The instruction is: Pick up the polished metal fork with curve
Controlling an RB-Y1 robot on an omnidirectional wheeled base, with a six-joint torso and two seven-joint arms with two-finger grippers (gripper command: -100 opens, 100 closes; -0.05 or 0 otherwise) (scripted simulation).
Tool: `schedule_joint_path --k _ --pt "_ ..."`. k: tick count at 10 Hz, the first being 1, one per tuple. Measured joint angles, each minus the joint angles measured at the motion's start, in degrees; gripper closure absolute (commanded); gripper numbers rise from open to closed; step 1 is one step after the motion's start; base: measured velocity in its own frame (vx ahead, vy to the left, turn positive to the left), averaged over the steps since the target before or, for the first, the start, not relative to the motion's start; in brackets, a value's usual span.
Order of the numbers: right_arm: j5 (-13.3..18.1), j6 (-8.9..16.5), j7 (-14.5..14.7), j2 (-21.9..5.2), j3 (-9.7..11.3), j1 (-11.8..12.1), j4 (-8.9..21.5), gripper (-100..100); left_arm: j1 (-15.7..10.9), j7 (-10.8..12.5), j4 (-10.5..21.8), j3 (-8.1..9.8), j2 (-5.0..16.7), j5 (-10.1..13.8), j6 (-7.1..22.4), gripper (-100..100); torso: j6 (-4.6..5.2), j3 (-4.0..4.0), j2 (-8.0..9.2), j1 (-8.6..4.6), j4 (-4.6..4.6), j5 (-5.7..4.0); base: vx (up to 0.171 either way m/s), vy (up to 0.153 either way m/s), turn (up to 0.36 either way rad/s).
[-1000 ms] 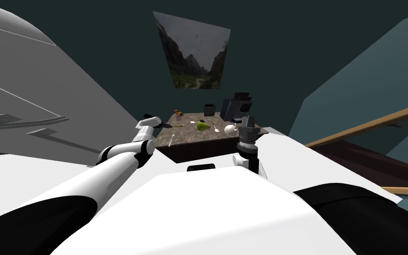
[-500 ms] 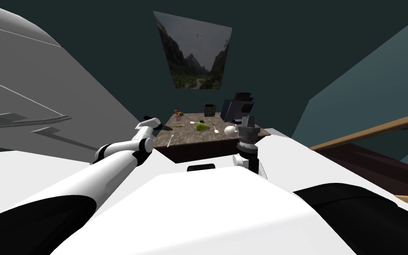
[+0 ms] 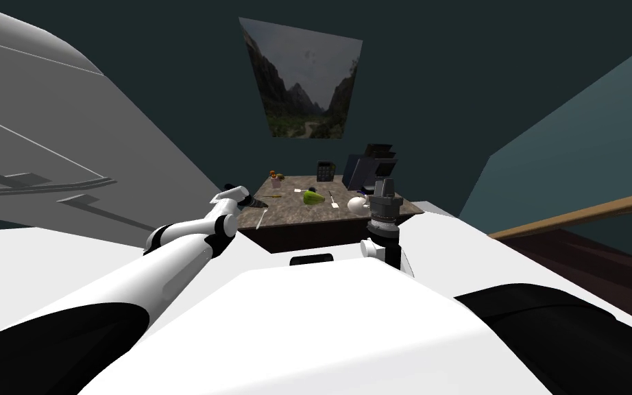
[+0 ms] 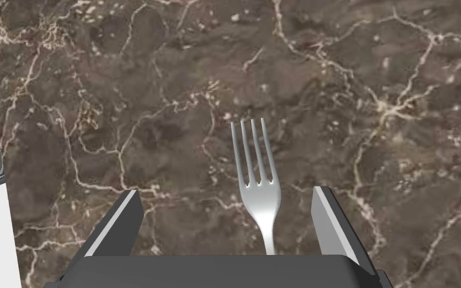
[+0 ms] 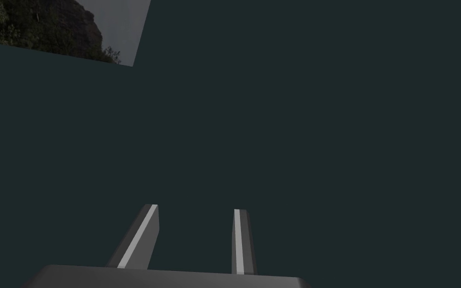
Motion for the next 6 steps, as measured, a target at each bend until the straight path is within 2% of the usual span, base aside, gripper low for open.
schedule_joint_path --k 1,2,3,4,5,6 --pt "0.00 0.00 0.00 0.00 0.00 0.00 0.00 0 0.02 0.13 1.08 0.24 0.18 0.15 0.48 -100 0.02 0.02 0.03 0.03 0.01 0.00 0.026 -0.041 0.033" --pt "0.00 0.00 0.00 0.00 0.00 0.00 0.00 0 -1.94 -0.09 5.64 0.30 0.67 0.12 -0.32 -100 0.02 0.02 0.03 0.05 0.02 0.00 0.020 -0.030 0.019" --pt "0.00 0.00 0.00 0.00 0.00 0.00 0.00 0 -1.71 0.05 5.85 0.41 0.68 0.13 -0.17 -100 0.02 0.04 0.06 0.10 0.02 0.01 0.007 -0.010 0.000" --pt "0.00 0.00 0.00 -0.01 0.00 -0.01 0.00 0 -0.76 0.50 4.07 0.48 0.45 0.12 0.78 -100 0.02 0.06 0.11 0.17 0.03 0.03 0.018 -0.023 0.053" --pt "0.00 0.00 0.00 0.00 0.00 0.00 0.00 0 -2.63 0.03 9.19 0.68 1.17 0.24 -0.17 -100 0.00 0.05 0.08 0.15 0.03 0.03 0.023 -0.032 0.036" --pt "0.00 0.00 0.00 0.00 0.00 0.00 0.00 0 -2.14 0.17 9.66 0.84 1.23 0.26 0.29 -100 0.01 0.04 0.07 0.13 0.02 0.03 0.011 -0.017 -0.001"
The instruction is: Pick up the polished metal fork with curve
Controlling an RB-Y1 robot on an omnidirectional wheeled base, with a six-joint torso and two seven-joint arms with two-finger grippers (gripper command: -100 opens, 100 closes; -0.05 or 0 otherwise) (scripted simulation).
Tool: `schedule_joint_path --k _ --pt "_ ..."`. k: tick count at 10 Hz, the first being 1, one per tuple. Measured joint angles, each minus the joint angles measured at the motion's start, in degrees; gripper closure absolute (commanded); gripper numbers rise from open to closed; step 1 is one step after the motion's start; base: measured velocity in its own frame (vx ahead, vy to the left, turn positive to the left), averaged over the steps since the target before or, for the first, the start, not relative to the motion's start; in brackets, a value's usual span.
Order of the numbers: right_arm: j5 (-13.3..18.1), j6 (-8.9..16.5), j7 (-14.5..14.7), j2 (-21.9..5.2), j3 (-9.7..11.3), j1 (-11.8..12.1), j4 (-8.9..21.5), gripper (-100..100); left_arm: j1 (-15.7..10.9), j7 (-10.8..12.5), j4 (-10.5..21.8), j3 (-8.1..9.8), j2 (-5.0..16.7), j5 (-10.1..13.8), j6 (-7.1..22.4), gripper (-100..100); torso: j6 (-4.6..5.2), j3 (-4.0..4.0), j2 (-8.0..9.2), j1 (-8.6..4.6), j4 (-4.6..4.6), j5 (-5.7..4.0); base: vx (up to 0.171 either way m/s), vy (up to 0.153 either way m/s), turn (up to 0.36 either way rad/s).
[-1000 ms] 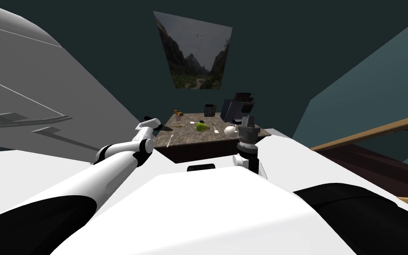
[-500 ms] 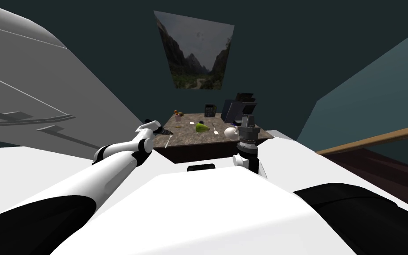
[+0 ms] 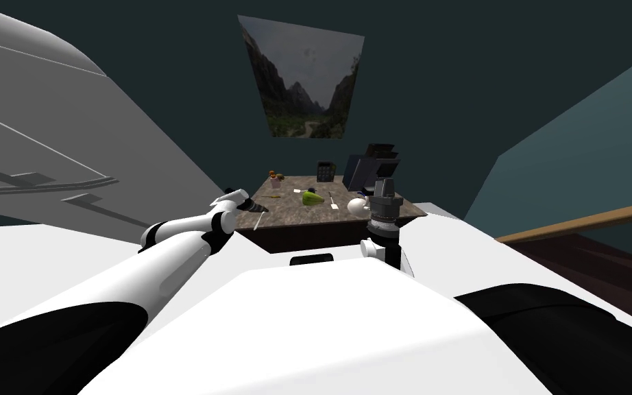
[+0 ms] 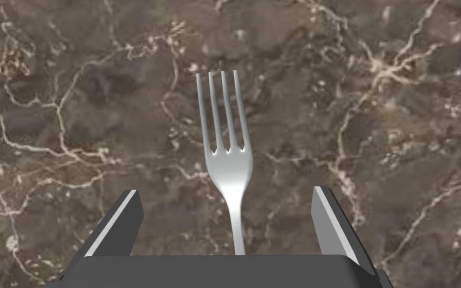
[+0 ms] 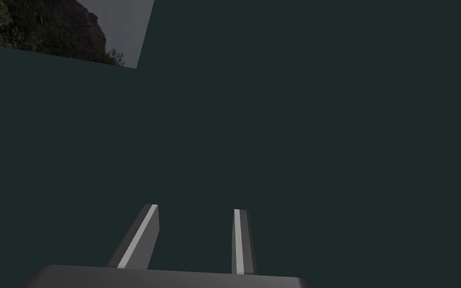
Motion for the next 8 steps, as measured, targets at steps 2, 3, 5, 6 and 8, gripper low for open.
schedule_joint_path --k 2,3,5,6,8 --pt "0.00 0.00 0.00 0.00 0.00 0.00 0.00 0 1.55 0.93 -2.96 0.08 -0.44 -0.04 1.94 -100 0.01 0.04 0.06 0.07 0.02 0.00 0.000 0.000 0.000" --pt "0.00 0.00 0.00 0.00 0.00 0.00 0.00 0 1.48 0.99 -3.51 0.06 -0.45 -0.07 1.96 -100 0.01 0.05 0.08 0.10 0.03 0.01 0.000 0.000 0.000" --pt "0.00 0.00 0.00 0.00 0.00 0.00 0.00 0 1.47 1.00 -3.56 0.06 -0.46 -0.07 1.96 -100 0.01 0.05 0.08 0.10 0.02 0.02 0.019 0.000 0.008" --pt "0.00 0.00 0.00 0.00 0.00 0.00 0.00 0 0.54 0.08 -0.09 0.15 -0.36 0.05 -0.10 -100 0.00 -0.01 -0.03 0.10 0.00 0.02 0.053 -0.002 0.011" --pt "0.00 0.00 0.00 0.00 0.00 0.00 0.00 0 0.57 -0.55 1.65 0.24 -0.46 0.09 -1.48 -100 0.01 -0.03 -0.05 0.10 -0.01 0.02 0.018 0.000 -0.001"
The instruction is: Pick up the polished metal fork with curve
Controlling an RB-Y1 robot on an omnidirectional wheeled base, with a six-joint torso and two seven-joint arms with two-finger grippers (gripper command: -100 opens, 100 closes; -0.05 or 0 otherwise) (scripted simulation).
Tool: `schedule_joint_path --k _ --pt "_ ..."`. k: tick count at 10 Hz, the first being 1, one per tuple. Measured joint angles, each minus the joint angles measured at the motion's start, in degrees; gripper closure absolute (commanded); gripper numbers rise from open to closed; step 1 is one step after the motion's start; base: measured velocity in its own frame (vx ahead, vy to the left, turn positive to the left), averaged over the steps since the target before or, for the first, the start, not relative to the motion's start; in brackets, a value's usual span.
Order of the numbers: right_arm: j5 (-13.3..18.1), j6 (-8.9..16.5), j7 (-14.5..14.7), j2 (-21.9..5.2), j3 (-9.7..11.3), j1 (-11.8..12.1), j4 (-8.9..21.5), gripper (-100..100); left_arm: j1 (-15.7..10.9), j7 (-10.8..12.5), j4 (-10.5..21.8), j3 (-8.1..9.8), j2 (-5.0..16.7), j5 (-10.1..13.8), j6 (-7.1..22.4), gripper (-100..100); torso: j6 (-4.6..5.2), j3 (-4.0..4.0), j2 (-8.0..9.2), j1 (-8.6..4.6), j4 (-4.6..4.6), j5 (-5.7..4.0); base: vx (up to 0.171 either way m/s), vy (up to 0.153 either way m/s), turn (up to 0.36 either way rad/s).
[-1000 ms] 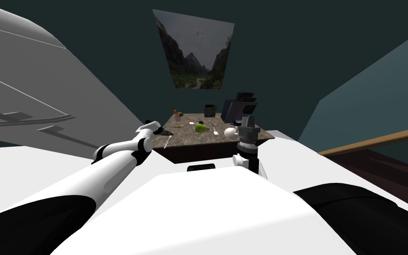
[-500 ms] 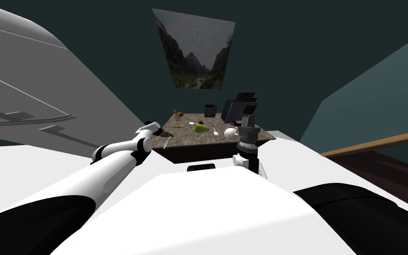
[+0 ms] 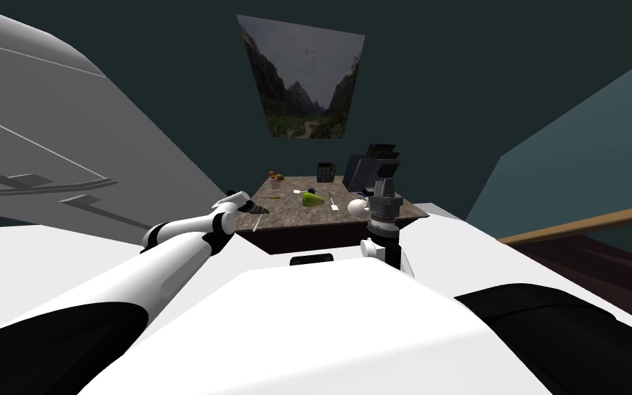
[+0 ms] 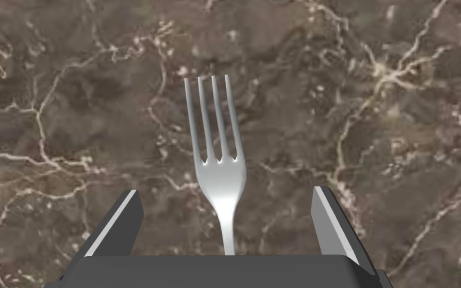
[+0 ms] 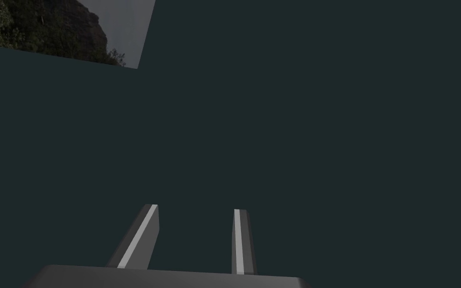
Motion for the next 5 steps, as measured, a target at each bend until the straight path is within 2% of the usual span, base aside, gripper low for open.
schedule_joint_path --k 1,2,3,5 --pt "0.00 0.00 0.00 0.00 0.00 0.00 0.00 0 0.35 0.02 0.31 0.06 -0.09 0.05 0.11 -100 0.00 0.04 0.07 0.01 0.02 0.00 0.000 0.000 0.000" --pt "0.00 0.00 0.00 0.00 0.00 0.00 0.00 0 2.88 1.11 -4.63 0.05 -0.96 -0.05 2.16 -100 -0.01 0.06 0.13 0.02 -0.01 0.04 0.000 0.000 0.000" --pt "0.00 0.00 0.00 0.00 0.00 0.00 0.00 0 3.17 1.46 -5.35 0.05 -1.06 -0.07 2.81 100 -0.01 0.05 0.13 0.02 -0.01 0.04 0.000 0.000 0.000" --pt "0.00 0.00 0.00 0.00 0.00 -0.01 0.00 0 3.05 1.45 -5.33 0.07 -0.99 -0.06 2.75 100 0.03 -0.03 0.06 0.07 -0.10 0.12 0.000 0.000 0.000"
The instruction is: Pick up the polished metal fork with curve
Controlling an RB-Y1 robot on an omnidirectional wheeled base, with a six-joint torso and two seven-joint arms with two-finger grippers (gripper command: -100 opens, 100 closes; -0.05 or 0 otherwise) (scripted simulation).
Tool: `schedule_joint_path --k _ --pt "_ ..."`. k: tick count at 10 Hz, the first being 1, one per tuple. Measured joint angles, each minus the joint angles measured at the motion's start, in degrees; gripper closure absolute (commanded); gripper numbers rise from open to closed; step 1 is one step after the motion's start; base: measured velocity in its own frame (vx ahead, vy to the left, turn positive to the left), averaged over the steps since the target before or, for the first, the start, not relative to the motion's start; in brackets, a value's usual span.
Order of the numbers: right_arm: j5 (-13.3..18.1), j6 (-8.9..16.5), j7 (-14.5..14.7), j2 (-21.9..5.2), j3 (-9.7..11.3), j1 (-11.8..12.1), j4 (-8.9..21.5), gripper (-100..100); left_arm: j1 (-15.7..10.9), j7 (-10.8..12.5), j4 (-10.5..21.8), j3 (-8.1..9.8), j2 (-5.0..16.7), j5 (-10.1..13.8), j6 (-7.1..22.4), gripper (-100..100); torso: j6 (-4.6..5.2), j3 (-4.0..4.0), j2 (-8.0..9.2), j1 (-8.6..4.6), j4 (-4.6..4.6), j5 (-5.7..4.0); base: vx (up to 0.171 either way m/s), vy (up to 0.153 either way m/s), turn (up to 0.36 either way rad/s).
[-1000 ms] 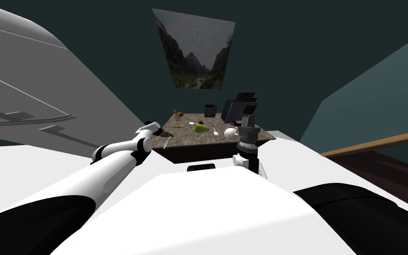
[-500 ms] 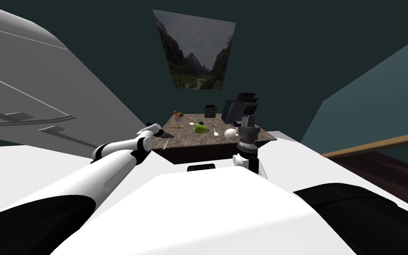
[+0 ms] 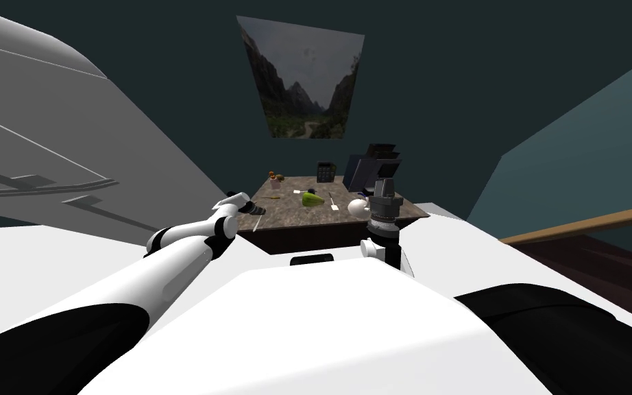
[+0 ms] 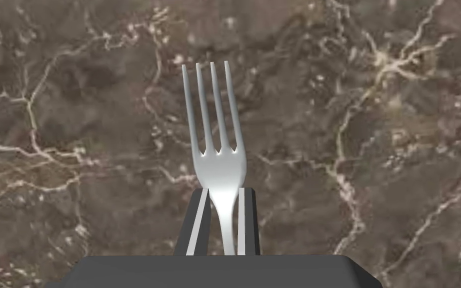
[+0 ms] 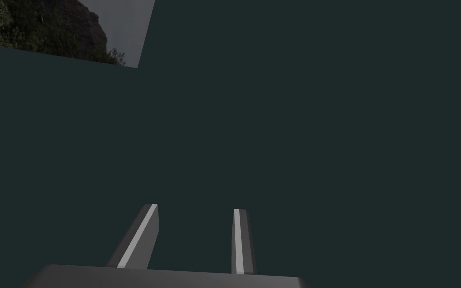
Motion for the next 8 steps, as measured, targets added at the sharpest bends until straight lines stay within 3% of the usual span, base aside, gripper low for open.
schedule_joint_path --k 2,3,4,5,7,8 --pt "0.00 0.00 0.00 0.00 0.00 0.00 0.00 0 -0.01 0.03 0.00 0.01 0.01 0.00 0.00 100 0.01 -0.07 -0.10 0.08 -0.04 0.03 0.000 0.000 0.000" --pt "0.00 0.00 0.00 0.00 0.00 0.00 0.00 0 -0.01 0.03 0.00 0.01 0.01 0.00 0.00 0 0.01 -0.08 -0.12 0.09 -0.04 0.04 0.000 0.000 0.000" --pt "0.00 0.00 0.00 0.00 0.00 0.00 0.00 0 -0.01 0.03 0.00 0.01 0.01 0.00 0.00 100 0.01 -0.09 -0.13 0.09 -0.05 0.04 0.024 0.000 0.011" --pt "0.00 0.00 0.00 0.00 0.00 0.01 0.00 0 -0.86 -0.66 1.88 0.06 0.14 0.09 -1.44 100 0.04 -0.13 -0.22 0.09 -0.05 0.03 -0.012 -0.003 -0.016" --pt "0.00 0.00 0.00 0.00 0.00 0.00 0.00 0 -1.10 0.08 -1.14 -0.15 0.59 -0.06 0.53 100 0.03 0.03 0.04 0.06 0.02 0.00 -0.040 0.001 -0.018" --pt "0.00 0.00 0.00 0.00 0.00 0.00 0.00 0 -1.15 0.23 -1.40 -0.15 0.64 -0.07 0.92 0 0.01 0.00 0.01 0.07 -0.01 0.03 0.000 0.000 0.000"
